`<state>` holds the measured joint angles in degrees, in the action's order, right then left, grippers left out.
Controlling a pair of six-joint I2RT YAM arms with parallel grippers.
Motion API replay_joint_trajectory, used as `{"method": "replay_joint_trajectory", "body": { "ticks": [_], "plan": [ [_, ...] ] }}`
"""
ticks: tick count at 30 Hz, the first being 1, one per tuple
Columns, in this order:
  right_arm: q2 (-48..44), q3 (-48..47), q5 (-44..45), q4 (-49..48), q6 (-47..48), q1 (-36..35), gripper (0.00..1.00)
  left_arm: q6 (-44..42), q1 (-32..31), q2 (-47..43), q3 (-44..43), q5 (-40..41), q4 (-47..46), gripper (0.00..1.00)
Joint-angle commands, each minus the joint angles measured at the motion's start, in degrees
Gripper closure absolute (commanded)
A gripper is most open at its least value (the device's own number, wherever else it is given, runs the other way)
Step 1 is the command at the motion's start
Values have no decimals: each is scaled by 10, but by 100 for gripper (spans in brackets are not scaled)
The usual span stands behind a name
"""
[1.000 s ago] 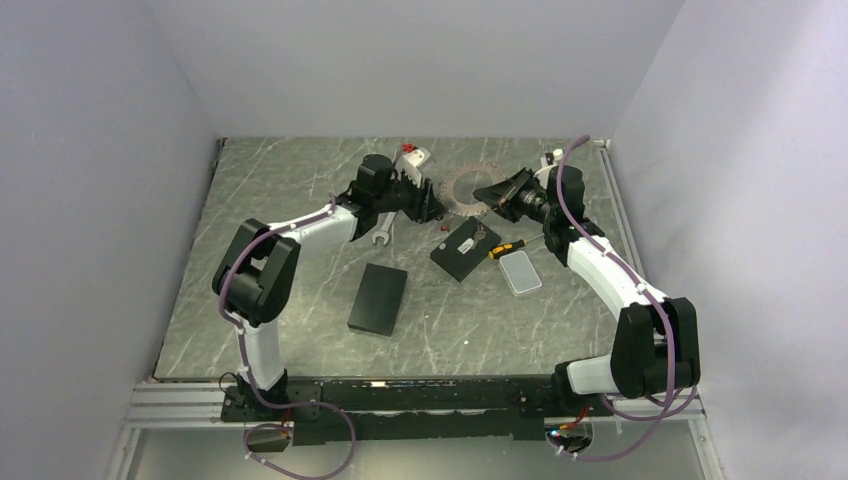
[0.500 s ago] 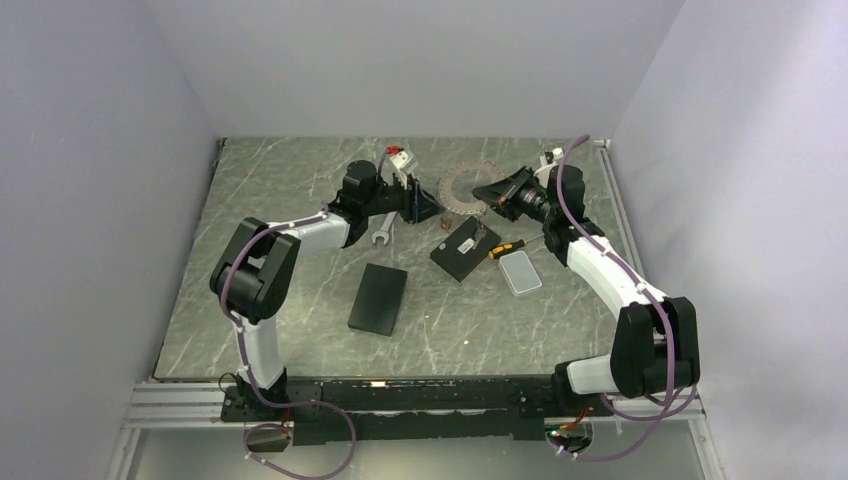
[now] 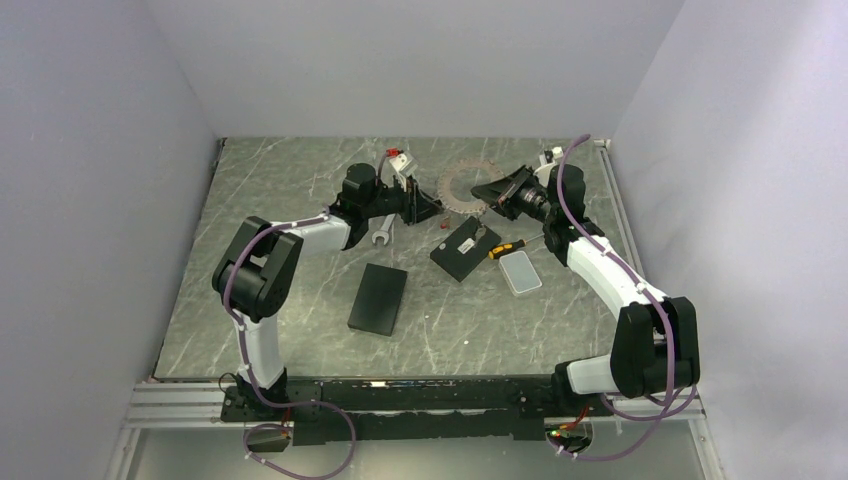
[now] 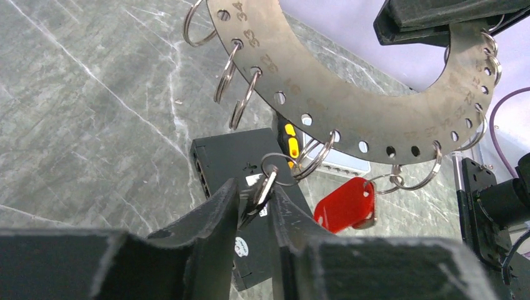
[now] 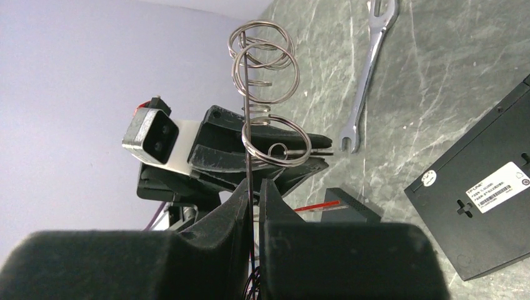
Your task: Remove the keys from the keyring
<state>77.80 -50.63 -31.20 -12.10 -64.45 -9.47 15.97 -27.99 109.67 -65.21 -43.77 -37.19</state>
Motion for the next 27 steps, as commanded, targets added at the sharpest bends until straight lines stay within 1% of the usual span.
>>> {"method": "replay_joint_trajectory", "body": {
  "ticks": [1,5,7,8,9,11,13,15,18,20,23,27],
  "plan": [
    [-6,-10,-16,-44,-15,-2,100,6,-3,1,-1,-14,-34,76],
    [-5,-8,-15,-44,-14,-1,100,7,-2,-4,1,-21,-39,87],
    [-6,-8,-14,-44,-13,-1,100,9,-2,-5,4,-26,-45,92],
    [-6,-8,-14,-45,-13,-1,100,10,-2,-6,5,-29,-49,93],
    [-6,-8,-15,-46,-13,-1,100,11,-2,-6,6,-33,-51,91],
    [-5,-7,-16,-47,-15,-1,100,15,-3,-5,6,-37,-57,78],
    [-5,-6,-16,-49,-15,-1,100,19,-2,-4,5,-38,-60,69],
    [-5,-5,-18,-52,-18,-1,100,21,-3,-2,4,-37,-61,65],
    [-5,-4,-20,-57,-21,-1,100,25,-3,4,3,-38,-67,64],
    [-6,-3,-21,-57,-22,-1,100,27,-3,8,1,-41,-70,66],
    [-7,-3,-20,-56,-23,-1,100,34,-3,13,4,-47,-84,73],
    [-6,-1,-18,-56,-23,0,100,40,-3,11,6,-52,-95,86]
  ]
}}
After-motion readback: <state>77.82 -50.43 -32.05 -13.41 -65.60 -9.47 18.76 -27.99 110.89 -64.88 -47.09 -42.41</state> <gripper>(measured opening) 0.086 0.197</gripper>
